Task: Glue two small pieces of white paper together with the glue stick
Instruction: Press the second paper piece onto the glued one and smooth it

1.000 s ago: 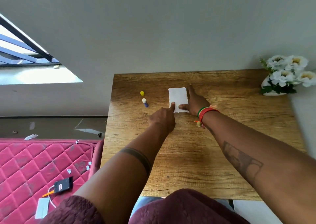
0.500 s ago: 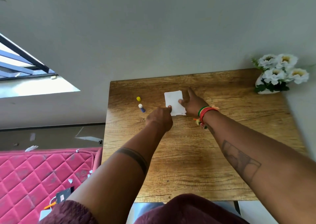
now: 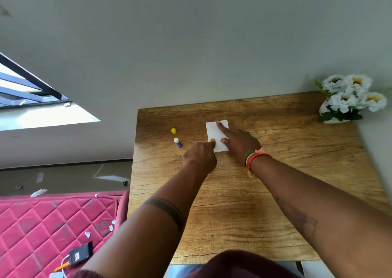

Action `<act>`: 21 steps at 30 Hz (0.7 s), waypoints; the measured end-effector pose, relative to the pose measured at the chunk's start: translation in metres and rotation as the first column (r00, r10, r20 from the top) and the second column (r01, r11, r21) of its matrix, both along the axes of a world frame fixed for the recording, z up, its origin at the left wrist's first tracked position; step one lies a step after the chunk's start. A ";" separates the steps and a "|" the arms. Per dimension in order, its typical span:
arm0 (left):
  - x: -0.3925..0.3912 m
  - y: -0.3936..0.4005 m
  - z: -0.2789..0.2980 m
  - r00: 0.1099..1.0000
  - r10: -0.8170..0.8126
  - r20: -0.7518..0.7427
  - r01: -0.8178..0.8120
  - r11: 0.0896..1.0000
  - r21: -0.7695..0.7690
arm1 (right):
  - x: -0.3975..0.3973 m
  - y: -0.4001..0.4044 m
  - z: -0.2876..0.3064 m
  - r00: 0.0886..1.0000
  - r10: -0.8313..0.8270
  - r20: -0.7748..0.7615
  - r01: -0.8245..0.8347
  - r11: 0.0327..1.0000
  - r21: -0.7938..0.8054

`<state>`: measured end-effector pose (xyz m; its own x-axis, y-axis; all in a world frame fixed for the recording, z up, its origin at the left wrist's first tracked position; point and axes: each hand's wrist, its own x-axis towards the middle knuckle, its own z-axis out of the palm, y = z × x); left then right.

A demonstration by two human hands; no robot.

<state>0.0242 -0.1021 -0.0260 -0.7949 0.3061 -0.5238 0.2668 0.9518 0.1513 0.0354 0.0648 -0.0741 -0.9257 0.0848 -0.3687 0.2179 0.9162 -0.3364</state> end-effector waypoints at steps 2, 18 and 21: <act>-0.001 -0.001 -0.002 1.000 0.000 0.003 0.000 1.000 0.000 | 0.000 -0.003 -0.004 0.998 0.061 0.015 -0.062 0.996 0.065; -0.017 0.011 0.013 0.999 -0.037 -0.002 0.037 0.999 -0.005 | -0.021 0.000 0.015 0.978 0.038 0.205 -0.041 0.999 0.012; -0.027 0.020 0.013 1.000 -0.019 -0.010 0.020 0.997 0.070 | -0.016 -0.001 0.013 0.976 0.057 0.209 -0.061 0.998 0.016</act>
